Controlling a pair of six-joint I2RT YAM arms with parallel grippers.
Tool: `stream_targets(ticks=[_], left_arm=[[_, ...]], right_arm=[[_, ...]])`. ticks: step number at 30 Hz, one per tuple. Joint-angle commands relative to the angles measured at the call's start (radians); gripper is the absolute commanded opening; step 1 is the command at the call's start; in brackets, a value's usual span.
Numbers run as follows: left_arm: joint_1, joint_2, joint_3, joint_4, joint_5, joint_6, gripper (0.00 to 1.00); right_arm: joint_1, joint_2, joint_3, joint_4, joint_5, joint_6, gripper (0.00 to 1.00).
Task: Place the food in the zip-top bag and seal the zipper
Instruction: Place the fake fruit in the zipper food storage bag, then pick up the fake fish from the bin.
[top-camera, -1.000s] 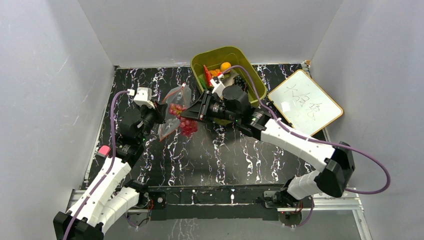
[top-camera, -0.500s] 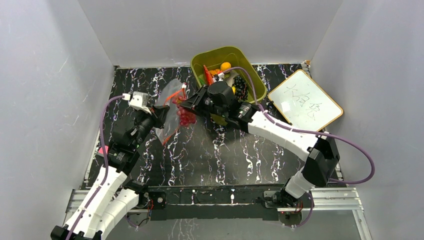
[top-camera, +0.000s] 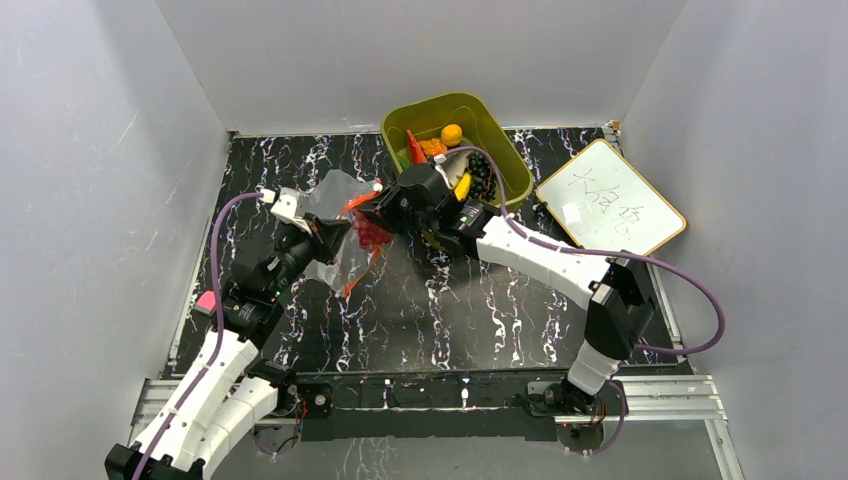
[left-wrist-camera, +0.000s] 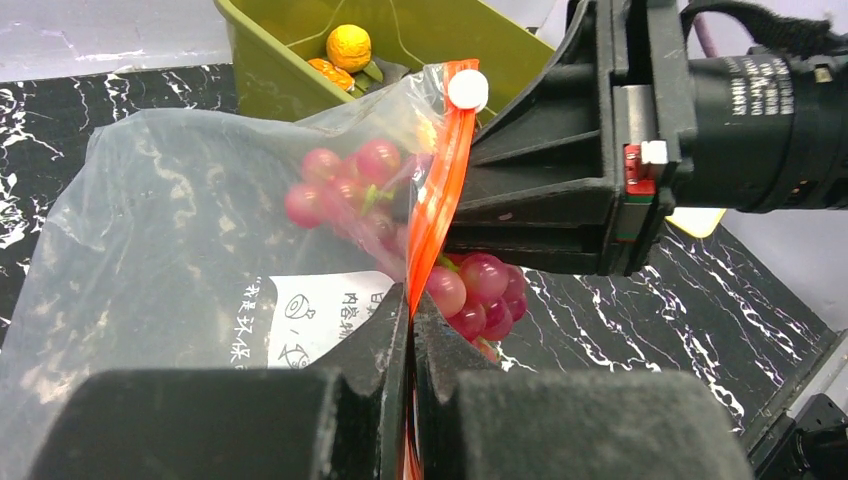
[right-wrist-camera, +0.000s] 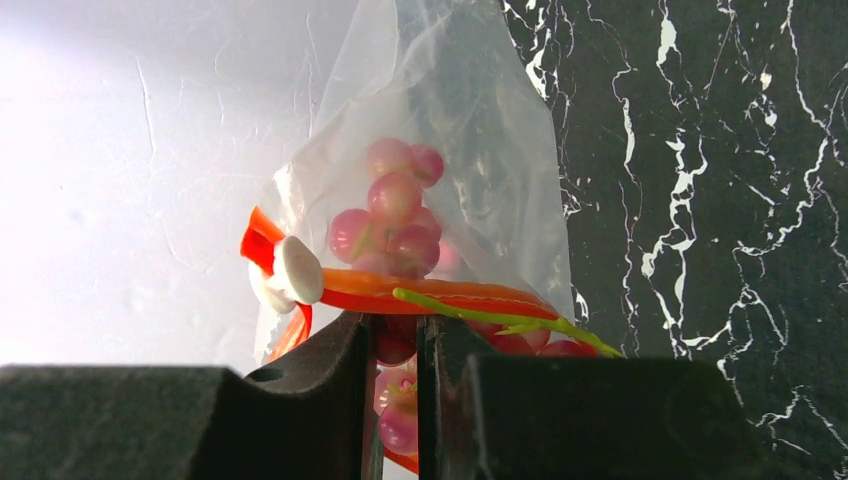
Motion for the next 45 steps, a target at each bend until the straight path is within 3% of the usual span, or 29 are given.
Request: stream_targets(ticks=[1,9,19,29,35,45], left_arm=[[0.002,0.002,-0.011,0.049,0.063,-0.018,0.00],[0.003,-0.022,-0.041,0.077,0.066,-0.171,0.00],[0.003,-0.014,0.007,-0.021,-0.027,-0.145,0.00],[0.004,-0.003,0.058,-0.091,-0.099,-0.028,0.00],[0.003,-0.005,0.079,-0.152,-0.131,0.113,0.00],[0.003,-0.027,0.054,-0.169,-0.122,0.223,0.00]], right_arm=[[0.014,0.007,0.011,0.114,0.034,0.132,0.05],[0.023,0.015,-0.038,0.246,0.105,0.074,0.14],[0.024,-0.058,-0.100,0.238,0.030,-0.281,0.53],[0.017,-0.161,-0.055,0.121,-0.069,-0.689,0.61],[-0.017,-0.148,0.072,-0.063,0.072,-0.942,0.63],[-0.207,-0.095,0.105,-0.050,0.219,-1.149,0.66]])
